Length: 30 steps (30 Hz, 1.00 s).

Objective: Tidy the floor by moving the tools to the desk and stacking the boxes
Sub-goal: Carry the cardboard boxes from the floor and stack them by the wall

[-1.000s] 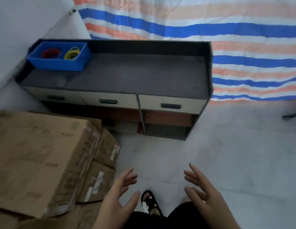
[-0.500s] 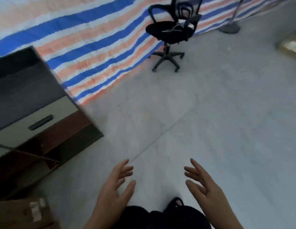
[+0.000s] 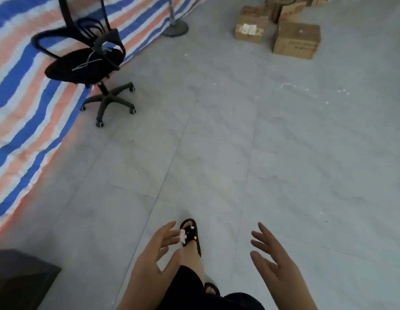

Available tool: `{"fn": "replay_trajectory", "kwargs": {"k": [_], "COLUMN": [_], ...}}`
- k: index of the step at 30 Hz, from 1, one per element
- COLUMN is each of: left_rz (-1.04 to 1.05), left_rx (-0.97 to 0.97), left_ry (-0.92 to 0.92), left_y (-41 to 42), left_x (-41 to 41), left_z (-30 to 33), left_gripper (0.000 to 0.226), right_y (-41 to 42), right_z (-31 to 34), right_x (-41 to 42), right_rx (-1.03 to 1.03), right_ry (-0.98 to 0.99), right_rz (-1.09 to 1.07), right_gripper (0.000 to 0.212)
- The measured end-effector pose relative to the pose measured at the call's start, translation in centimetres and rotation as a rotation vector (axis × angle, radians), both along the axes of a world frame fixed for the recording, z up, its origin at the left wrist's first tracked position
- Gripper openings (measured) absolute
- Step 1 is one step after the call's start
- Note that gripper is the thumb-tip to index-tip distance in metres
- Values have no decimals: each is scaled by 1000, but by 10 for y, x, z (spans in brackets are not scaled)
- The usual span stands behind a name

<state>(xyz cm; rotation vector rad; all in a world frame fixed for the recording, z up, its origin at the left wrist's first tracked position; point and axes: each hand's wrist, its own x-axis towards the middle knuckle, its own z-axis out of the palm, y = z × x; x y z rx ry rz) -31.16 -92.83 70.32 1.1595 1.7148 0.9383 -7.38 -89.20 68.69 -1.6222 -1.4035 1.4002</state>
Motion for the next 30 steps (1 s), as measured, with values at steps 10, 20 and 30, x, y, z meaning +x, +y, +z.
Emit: {"fn": "replay_trajectory", "kwargs": {"k": [10, 20, 30], "left_rz": [-123, -265, -268], "left_rx": [60, 26, 75], "left_ry": [-18, 1, -48], "left_y": [262, 478, 729], "left_x": [-15, 10, 146], "left_z": [4, 2, 5], "left_gripper": [54, 58, 44], "right_y": [220, 403, 655], "right_z": [6, 3, 14], "right_x": [-7, 20, 155], "right_rx": [97, 86, 148], "right_ry": [5, -6, 2], "right_rz": [-194, -355, -416], "right_gripper": [64, 73, 53]}}
